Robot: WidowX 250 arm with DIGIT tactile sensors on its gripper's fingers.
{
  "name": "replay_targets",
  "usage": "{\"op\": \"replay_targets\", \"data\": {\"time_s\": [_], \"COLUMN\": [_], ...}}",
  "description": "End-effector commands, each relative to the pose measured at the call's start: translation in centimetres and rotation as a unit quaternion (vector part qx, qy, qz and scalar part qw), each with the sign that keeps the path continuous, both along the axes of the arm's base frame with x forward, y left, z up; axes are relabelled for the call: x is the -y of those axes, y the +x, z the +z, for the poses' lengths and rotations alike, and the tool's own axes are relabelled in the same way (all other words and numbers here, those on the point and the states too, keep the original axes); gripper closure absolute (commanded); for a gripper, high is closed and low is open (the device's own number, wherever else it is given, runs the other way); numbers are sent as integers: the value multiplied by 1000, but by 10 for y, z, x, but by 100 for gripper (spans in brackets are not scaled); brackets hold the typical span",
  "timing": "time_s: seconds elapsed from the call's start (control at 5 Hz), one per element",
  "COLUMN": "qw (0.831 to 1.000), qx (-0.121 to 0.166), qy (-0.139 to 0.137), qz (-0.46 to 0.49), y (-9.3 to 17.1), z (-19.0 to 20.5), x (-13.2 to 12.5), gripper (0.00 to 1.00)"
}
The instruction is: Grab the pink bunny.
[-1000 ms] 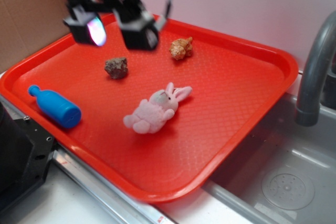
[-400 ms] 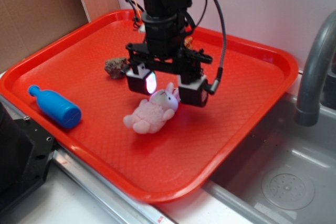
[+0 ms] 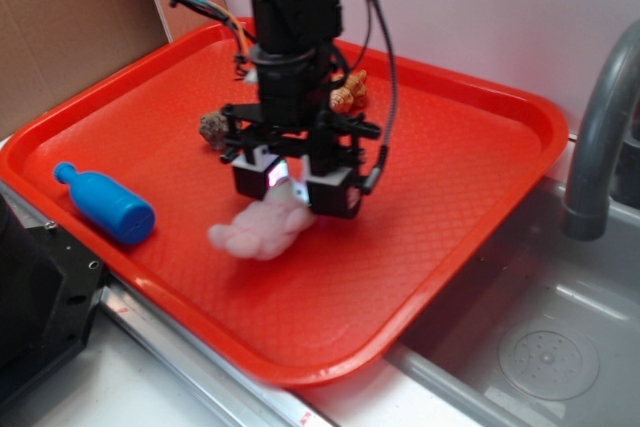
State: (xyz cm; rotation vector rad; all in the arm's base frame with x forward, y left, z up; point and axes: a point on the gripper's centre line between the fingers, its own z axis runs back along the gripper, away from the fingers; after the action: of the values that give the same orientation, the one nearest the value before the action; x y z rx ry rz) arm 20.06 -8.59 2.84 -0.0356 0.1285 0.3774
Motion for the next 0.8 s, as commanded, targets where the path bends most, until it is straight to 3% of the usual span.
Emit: {"op": "replay_targets", "data": {"time_s": [0.0, 0.2, 0.6], "qw": [986, 981, 985], "qx": [66, 94, 70], "qy": [4, 20, 39], "qz": [-156, -168, -156], "y": [-8, -11, 2], "z": [83, 133, 172], "x": [-4, -28, -64], "gripper": [100, 100, 100]}}
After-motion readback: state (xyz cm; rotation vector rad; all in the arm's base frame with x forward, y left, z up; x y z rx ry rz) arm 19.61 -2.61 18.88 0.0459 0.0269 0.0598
